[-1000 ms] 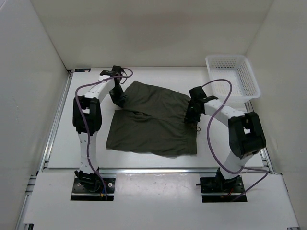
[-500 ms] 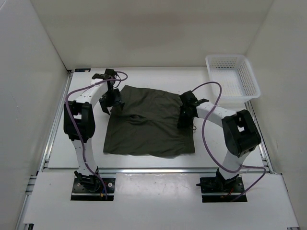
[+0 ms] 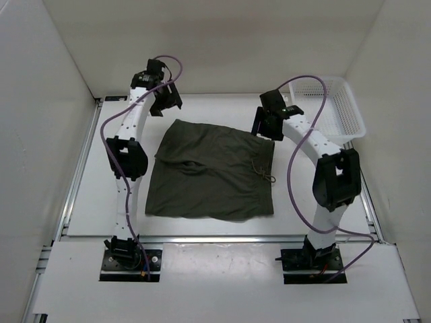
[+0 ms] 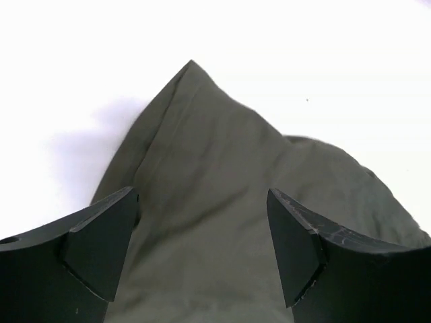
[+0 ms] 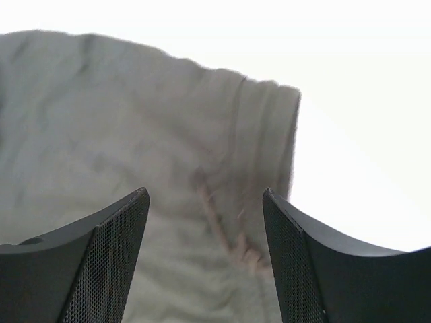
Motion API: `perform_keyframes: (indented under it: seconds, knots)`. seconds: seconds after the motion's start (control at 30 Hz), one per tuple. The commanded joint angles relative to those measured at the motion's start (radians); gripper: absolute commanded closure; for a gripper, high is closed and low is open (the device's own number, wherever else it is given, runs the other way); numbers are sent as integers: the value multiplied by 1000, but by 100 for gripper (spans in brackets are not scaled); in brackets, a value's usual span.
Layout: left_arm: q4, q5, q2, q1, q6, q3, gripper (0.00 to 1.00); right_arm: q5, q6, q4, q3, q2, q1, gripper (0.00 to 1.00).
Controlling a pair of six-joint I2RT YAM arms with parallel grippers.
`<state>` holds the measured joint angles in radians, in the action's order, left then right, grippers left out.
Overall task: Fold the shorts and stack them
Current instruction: Fold the shorts
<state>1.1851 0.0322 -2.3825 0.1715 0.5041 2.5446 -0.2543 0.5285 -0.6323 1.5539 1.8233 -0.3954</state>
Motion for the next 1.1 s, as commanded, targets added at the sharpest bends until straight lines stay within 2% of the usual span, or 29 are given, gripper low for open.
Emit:
perform_keyframes:
  seconds: [0.0, 0.1, 0.27, 0.43, 0.63, 0.73, 0.8, 0.83, 0.87, 0.9, 0.97, 1.0, 1.03, 1.07]
  knots:
    - [-11, -98, -98, 3, -33, 71, 12, -82, -80, -69, 107, 111, 18, 27]
    - [-115, -107, -107, 3, -44, 54, 9, -99, -99, -69, 182, 192, 53, 26]
    - [-139, -65, -225, 3, -44, 151, 1, -45, -111, -69, 265, 295, 95, 26]
    - [-176, -28, -299, 3, -32, 161, 1, -25, -131, -69, 296, 347, 104, 27]
    - [-186, -28, -368, 3, -12, 174, 2, 16, -140, -69, 296, 401, 135, 35]
    - [-186, -28, -397, 3, -1, 184, 7, 35, -151, -69, 305, 422, 144, 44]
    - [-196, -55, -397, 3, 8, 184, 15, 35, -151, -69, 305, 432, 144, 51]
    - [-206, -64, -397, 3, 8, 184, 21, 35, -160, -69, 305, 432, 144, 59]
    - [-206, -64, -397, 3, 8, 184, 28, 35, -160, -69, 314, 432, 144, 63]
    - [-217, -75, -397, 3, 8, 184, 45, 44, -160, -69, 314, 432, 144, 67]
    - [-217, -84, -397, 3, 8, 184, 62, 44, -160, -69, 314, 441, 144, 80]
    - [-226, -95, -397, 3, 19, 184, 80, 53, -160, -69, 314, 441, 144, 86]
    - [-226, -107, -385, -7, 19, 184, 89, 53, -160, -69, 314, 429, 144, 96]
    - [-226, -107, -385, -7, 19, 184, 90, 53, -160, -69, 314, 429, 144, 100]
